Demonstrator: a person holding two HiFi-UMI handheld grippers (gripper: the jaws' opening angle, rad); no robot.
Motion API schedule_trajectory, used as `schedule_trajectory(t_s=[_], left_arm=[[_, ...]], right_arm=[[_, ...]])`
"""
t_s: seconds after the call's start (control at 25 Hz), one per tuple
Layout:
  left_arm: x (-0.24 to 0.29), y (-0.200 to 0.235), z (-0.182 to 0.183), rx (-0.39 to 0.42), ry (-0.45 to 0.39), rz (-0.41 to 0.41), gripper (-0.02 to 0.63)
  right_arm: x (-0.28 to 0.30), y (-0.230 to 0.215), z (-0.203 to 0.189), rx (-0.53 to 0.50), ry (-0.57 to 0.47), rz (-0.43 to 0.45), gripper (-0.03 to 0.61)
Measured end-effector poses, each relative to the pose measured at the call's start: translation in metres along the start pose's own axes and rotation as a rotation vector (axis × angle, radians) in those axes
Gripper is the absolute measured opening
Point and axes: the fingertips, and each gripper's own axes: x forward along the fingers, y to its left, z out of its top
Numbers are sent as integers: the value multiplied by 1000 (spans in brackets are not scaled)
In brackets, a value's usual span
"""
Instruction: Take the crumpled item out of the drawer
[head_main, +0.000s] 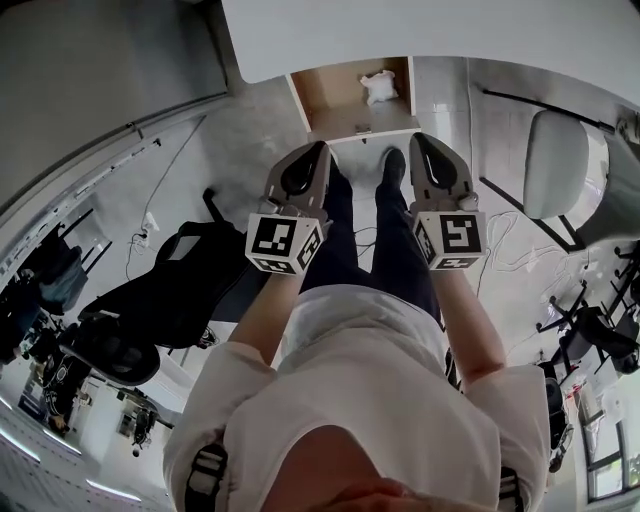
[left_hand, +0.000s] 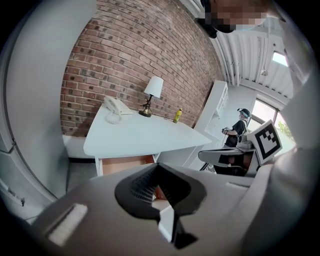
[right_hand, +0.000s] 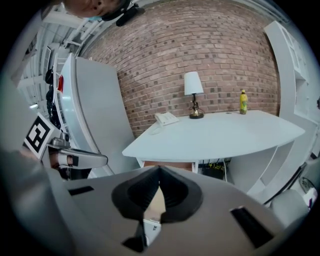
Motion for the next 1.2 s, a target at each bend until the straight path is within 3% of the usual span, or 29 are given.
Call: schedule_trajectory(t_s=[0.56,0.96,1.2], left_arm=[[28,15,-76,-63,76,9,9],[36,32,-116,-103,103,46,9],[36,36,-127,-97,113,50,9]], right_arm=[[22,-5,-83,91,89,-4,7],[33,-8,-118,79,128,3,7],[40,-7,-132,126,142,5,6]])
